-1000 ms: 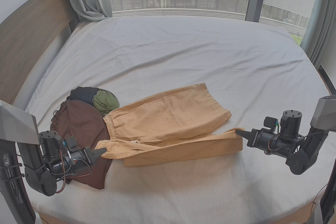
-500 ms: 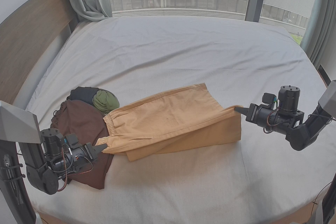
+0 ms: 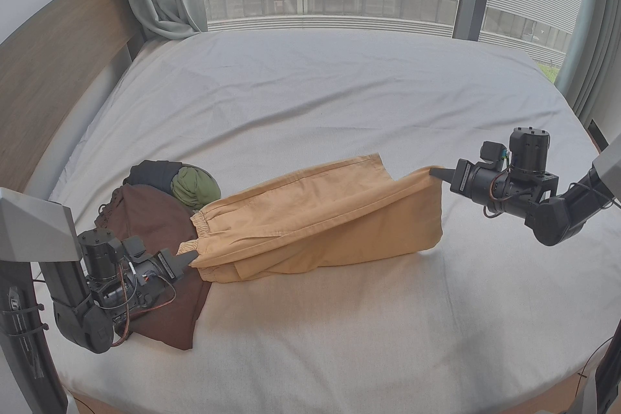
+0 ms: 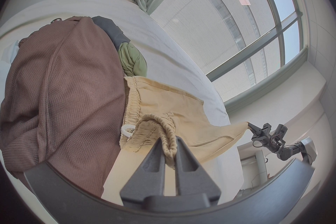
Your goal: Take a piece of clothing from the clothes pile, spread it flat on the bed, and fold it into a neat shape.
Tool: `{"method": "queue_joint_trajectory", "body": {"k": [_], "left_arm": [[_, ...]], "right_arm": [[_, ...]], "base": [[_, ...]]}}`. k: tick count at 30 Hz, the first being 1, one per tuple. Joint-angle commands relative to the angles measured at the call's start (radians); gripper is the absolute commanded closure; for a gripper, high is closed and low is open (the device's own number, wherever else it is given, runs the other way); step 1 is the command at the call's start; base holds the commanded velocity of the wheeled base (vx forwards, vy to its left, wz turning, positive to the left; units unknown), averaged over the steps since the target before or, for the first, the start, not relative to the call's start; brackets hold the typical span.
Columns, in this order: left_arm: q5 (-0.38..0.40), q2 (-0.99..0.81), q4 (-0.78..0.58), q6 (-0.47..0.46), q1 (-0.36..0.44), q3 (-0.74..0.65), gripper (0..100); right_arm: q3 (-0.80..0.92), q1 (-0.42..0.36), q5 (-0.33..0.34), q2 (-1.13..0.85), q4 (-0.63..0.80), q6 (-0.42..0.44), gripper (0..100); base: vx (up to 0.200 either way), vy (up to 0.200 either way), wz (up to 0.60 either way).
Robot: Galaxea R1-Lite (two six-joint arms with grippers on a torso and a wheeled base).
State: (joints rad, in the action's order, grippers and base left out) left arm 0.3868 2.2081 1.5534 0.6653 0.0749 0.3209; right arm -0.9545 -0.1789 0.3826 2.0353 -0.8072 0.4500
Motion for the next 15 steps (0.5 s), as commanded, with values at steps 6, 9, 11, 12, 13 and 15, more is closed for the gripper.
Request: {"method": "queue_joint_trajectory", "body": {"k": [6, 9, 11, 12, 13, 15], "left_arm": [[-0.045, 0.032, -0.001, 0.036, 0.003, 0.052, 100], [-0.065, 0.042, -0.001, 0.037, 0.003, 0.069, 100], [-0.080, 0.053, 0.001, 0.039, 0.005, 0.083, 100], [-0.085, 0.058, 0.001, 0.042, 0.008, 0.090, 100], [-0.091, 0.061, 0.001, 0.046, 0.008, 0.096, 100], [-0.097, 0.062, -0.001, 0.059, 0.009, 0.104, 100]], "right_arm": [[-0.241, -0.011, -0.002, 0.074, 0.145, -0.002, 100], [-0.291, -0.013, -0.004, 0.112, 0.157, -0.004, 100], [-0.319, -0.013, -0.004, 0.135, 0.163, -0.004, 100], [-0.329, -0.013, -0.004, 0.148, 0.166, -0.004, 100], [-0.340, -0.013, -0.004, 0.161, 0.168, -0.004, 100], [-0.354, -0.013, -0.004, 0.178, 0.166, -0.004, 100]], "base": [[0.000, 0.000, 0.00], [0.000, 0.000, 0.00], [0.000, 0.000, 0.00], [0.000, 0.000, 0.00], [0.000, 0.000, 0.00], [0.000, 0.000, 0.00]]}}
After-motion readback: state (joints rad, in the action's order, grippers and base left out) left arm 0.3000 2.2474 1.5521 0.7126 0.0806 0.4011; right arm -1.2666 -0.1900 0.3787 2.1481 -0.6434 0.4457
